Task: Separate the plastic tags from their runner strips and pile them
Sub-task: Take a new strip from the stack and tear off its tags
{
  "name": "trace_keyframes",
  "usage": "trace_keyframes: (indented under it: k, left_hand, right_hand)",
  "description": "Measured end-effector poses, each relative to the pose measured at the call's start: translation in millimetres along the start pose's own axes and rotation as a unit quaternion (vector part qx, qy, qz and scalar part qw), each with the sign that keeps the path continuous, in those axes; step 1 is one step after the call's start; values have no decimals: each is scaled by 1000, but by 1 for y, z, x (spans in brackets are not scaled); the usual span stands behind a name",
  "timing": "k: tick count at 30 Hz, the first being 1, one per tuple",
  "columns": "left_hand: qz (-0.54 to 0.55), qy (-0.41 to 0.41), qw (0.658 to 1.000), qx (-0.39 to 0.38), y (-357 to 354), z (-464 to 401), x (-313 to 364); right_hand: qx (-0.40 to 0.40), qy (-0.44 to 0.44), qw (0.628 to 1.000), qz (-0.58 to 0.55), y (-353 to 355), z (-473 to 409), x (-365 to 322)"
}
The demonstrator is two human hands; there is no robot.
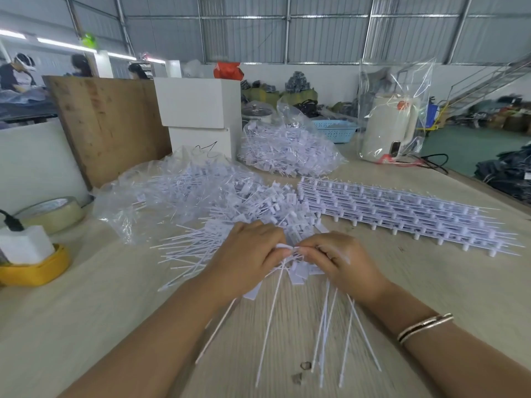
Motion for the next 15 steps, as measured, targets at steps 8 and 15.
trace_keyframes:
  k: [8, 15]
  left_hand:
    - [56, -27, 998, 17, 5, 0, 11]
    - [85, -21, 996, 9, 9, 1, 14]
  right_hand:
    - [44, 15, 997, -60, 10, -1, 4]
    - [18, 8, 997, -69, 5, 0, 8]
Point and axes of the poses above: each hand's wrist, its own z-axis away from the middle knuckle, its own y-axis out of the back of the hand, x = y × z, the point moved 7 cm from there along -z, towards the middle knuckle, and after that the axes turned 13 degrees about z, right-handed, at the moved point
